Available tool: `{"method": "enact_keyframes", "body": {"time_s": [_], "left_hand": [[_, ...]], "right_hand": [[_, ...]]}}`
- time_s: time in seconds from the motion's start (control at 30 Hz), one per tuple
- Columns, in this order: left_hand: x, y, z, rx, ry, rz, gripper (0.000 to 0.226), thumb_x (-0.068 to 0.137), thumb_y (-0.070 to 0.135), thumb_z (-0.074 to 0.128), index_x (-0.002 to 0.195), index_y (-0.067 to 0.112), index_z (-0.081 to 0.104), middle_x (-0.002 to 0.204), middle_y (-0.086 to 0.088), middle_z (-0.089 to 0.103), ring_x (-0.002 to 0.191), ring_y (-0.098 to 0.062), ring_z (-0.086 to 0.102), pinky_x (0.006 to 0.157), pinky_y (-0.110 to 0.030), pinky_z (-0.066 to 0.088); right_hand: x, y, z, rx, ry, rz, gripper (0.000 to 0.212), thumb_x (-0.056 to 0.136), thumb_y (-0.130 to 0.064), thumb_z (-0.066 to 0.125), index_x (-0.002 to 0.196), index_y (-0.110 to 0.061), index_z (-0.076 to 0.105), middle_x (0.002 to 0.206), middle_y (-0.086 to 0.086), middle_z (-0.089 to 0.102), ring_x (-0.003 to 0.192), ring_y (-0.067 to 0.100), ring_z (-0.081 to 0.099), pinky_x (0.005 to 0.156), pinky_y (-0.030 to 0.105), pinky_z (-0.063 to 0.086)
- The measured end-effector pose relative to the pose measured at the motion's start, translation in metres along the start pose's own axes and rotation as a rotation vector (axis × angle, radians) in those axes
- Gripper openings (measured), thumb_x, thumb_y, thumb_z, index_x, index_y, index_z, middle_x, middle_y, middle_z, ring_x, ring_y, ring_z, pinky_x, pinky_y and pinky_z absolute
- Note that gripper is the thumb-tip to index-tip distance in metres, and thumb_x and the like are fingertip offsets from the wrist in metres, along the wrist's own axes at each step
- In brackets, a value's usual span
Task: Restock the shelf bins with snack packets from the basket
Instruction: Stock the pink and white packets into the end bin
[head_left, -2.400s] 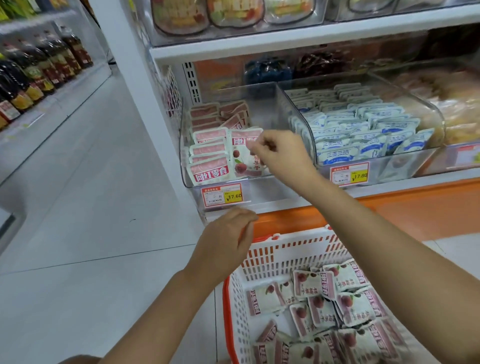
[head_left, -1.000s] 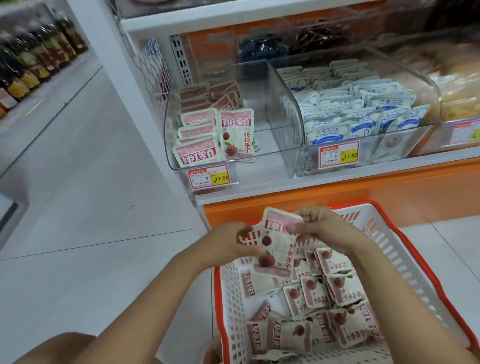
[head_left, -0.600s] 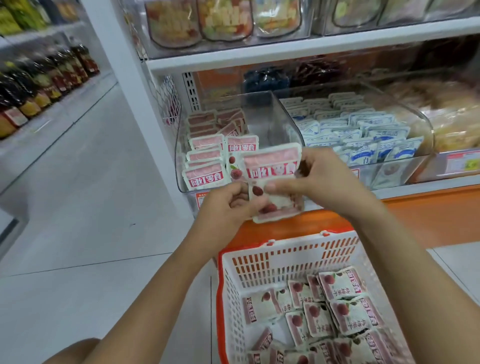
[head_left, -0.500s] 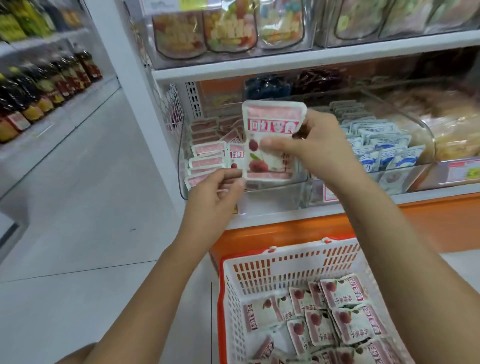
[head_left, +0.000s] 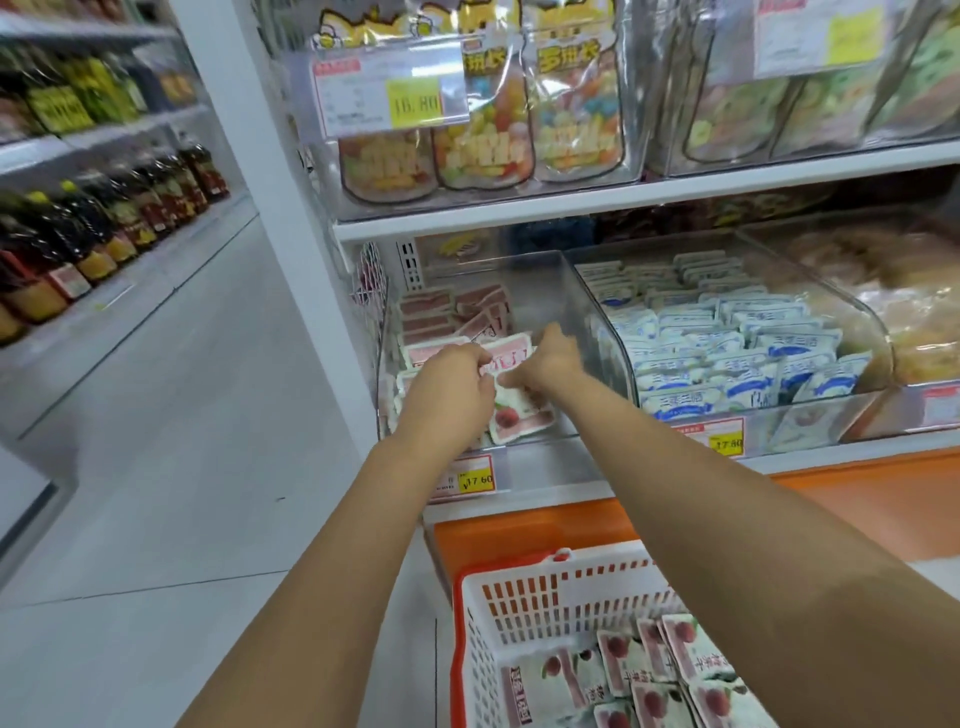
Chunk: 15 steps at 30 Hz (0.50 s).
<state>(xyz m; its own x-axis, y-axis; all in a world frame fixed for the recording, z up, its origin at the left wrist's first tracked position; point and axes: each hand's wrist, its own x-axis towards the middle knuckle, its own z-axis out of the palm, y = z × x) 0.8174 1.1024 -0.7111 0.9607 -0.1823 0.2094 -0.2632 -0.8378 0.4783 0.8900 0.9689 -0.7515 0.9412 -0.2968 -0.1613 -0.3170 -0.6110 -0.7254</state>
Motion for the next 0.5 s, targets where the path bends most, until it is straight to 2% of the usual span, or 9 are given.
{"method": "enact_keyframes", "body": {"time_s": [0.07,0.13,0.2,0.27,0.33,0.5], "left_hand": [[0.019,0.003,0.004,0.072,0.008,-0.010,0.034,0.093,0.012,0.051,0.126,0.014,0.059,0.123,-0.010,0.062,0.111,-0.026,0.058,0.094,-0.034,0.045],[0.039,0.002,0.007,0.138,0.017,-0.035,0.033,0.091,0.006,0.052,0.121,0.012,0.063,0.120,-0.013,0.063,0.109,-0.029,0.058,0.091,-0.036,0.047],[0.054,0.001,0.010,0.202,0.019,-0.048,0.030,0.089,-0.001,0.050,0.114,0.006,0.064,0.113,-0.016,0.064,0.104,-0.031,0.058,0.086,-0.040,0.051],[0.067,-0.001,0.013,0.259,-0.002,-0.056,0.029,0.087,-0.004,0.048,0.111,0.002,0.063,0.108,-0.018,0.064,0.099,-0.033,0.058,0.082,-0.040,0.051],[0.078,-0.003,0.015,0.323,-0.048,-0.065,0.028,0.086,-0.006,0.049,0.110,0.001,0.063,0.104,-0.018,0.064,0.095,-0.033,0.060,0.078,-0.038,0.050],[0.104,-0.009,0.022,0.462,-0.102,-0.094,0.021,0.094,0.003,0.045,0.108,0.003,0.061,0.106,-0.014,0.064,0.096,-0.030,0.062,0.073,-0.034,0.046]], "right_hand": [[0.005,0.002,0.011,0.007,-0.055,0.015,0.107,0.052,-0.030,0.093,0.138,-0.012,0.031,0.140,0.012,0.039,0.130,0.029,0.040,0.106,0.038,0.039],[0.015,0.008,0.023,0.046,-0.170,0.028,0.127,0.039,-0.035,0.094,0.142,-0.016,0.022,0.132,0.005,0.046,0.128,0.024,0.044,0.105,0.033,0.039],[0.027,0.015,0.033,0.104,-0.253,0.070,0.142,0.031,-0.038,0.094,0.145,-0.012,0.015,0.131,0.003,0.050,0.127,0.023,0.046,0.109,0.033,0.035],[0.038,0.021,0.035,0.171,-0.260,0.108,0.143,0.021,-0.035,0.094,0.143,-0.010,0.025,0.131,0.004,0.055,0.124,0.022,0.050,0.108,0.037,0.039],[0.041,0.023,0.033,0.231,-0.253,0.104,0.134,0.015,-0.032,0.094,0.135,-0.011,0.038,0.124,0.003,0.060,0.117,0.022,0.055,0.102,0.039,0.045],[0.047,0.027,0.032,0.211,-0.273,0.082,0.123,0.015,-0.031,0.094,0.126,-0.014,0.046,0.117,0.004,0.063,0.114,0.025,0.057,0.099,0.041,0.047]]}}
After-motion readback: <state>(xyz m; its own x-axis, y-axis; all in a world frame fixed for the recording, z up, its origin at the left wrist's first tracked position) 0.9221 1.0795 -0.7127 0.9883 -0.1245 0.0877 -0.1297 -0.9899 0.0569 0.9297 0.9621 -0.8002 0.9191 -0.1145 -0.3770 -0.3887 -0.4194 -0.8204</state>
